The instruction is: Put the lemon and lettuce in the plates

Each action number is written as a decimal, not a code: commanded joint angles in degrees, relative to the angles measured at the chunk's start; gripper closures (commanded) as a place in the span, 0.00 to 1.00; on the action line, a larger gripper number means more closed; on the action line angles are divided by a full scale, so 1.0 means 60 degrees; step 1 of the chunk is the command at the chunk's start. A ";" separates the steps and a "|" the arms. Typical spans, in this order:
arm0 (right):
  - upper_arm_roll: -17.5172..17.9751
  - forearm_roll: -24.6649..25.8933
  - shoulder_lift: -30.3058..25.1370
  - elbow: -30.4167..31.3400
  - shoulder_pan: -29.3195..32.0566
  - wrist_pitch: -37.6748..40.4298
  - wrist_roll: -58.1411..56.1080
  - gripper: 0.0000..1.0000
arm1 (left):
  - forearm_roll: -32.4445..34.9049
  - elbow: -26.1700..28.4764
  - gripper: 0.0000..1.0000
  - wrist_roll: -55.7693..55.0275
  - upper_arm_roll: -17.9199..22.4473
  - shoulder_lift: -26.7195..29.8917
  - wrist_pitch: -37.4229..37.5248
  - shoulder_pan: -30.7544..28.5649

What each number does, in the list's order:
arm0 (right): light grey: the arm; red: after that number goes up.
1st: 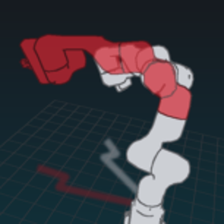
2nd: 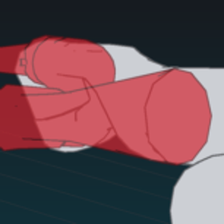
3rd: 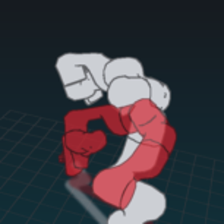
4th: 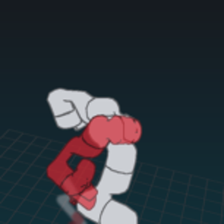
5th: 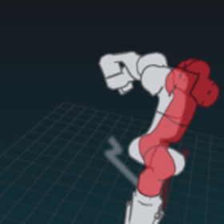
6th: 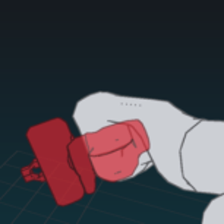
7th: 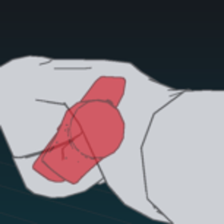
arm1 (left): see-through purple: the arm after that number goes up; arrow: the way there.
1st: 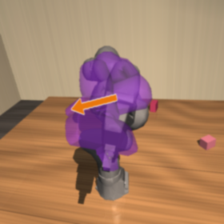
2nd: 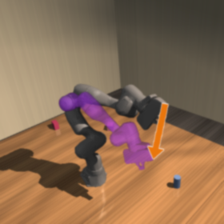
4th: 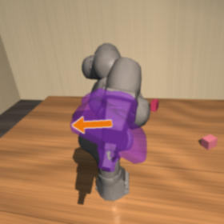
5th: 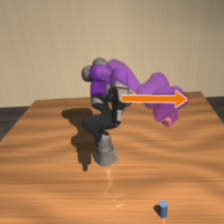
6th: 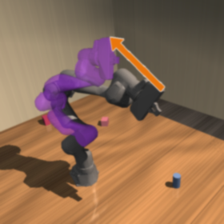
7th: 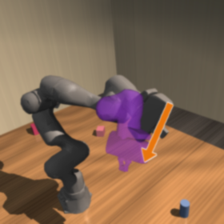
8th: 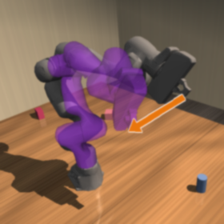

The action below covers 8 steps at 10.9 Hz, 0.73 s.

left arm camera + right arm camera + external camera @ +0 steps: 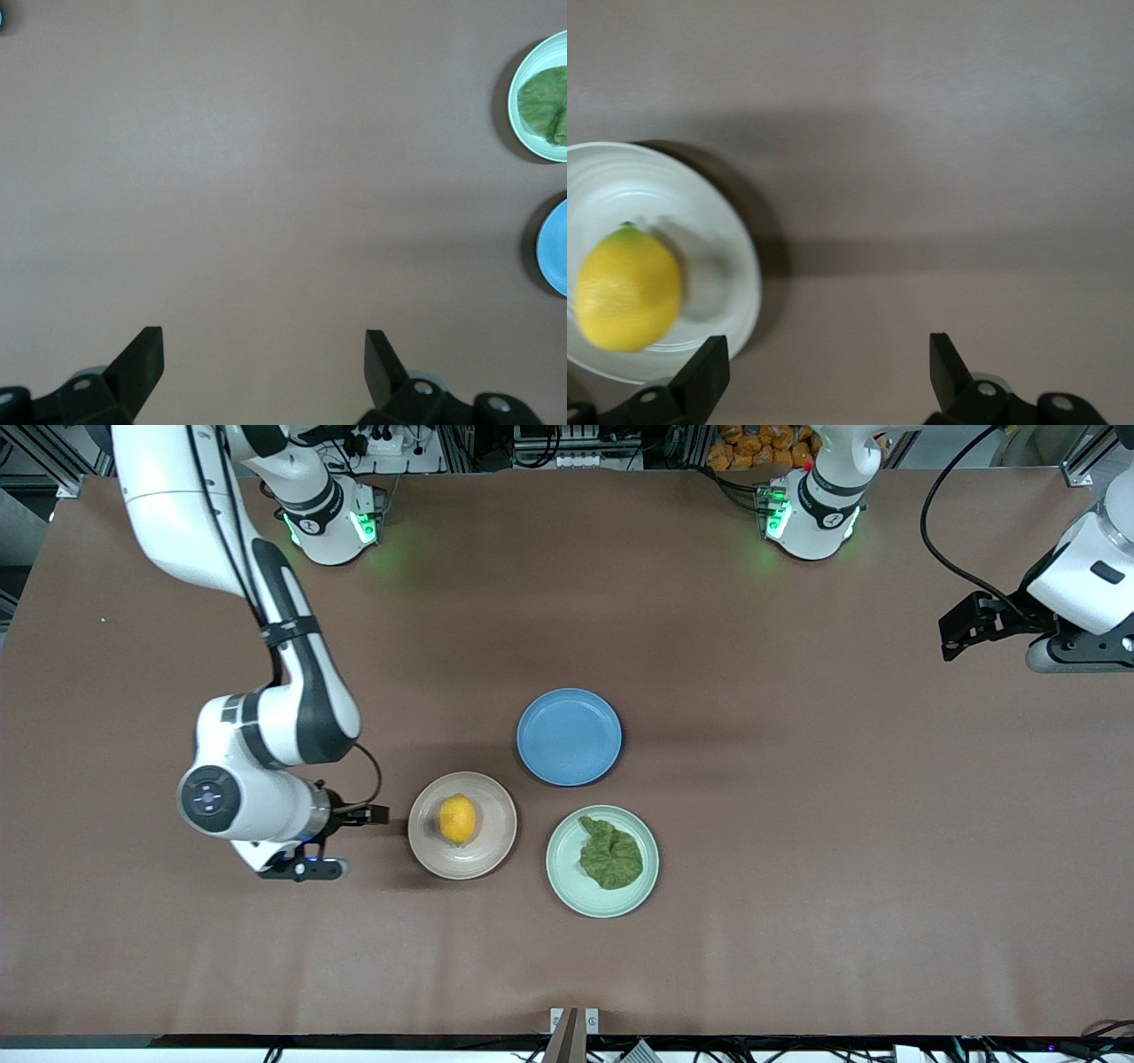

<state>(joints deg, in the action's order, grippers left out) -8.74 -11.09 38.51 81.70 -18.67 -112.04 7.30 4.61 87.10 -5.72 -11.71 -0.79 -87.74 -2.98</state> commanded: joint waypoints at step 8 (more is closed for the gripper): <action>0.0329 0.1144 -0.3033 0.2189 0.2686 0.0976 -0.3560 0.00 | -0.0124 0.0058 0.00 0.0191 0.0267 0.0307 0.0354 -0.0059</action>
<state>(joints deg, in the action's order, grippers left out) -8.16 -6.63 25.39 92.06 -4.92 -107.91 -13.27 4.61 87.00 -5.72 -10.99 -0.42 -87.67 -2.78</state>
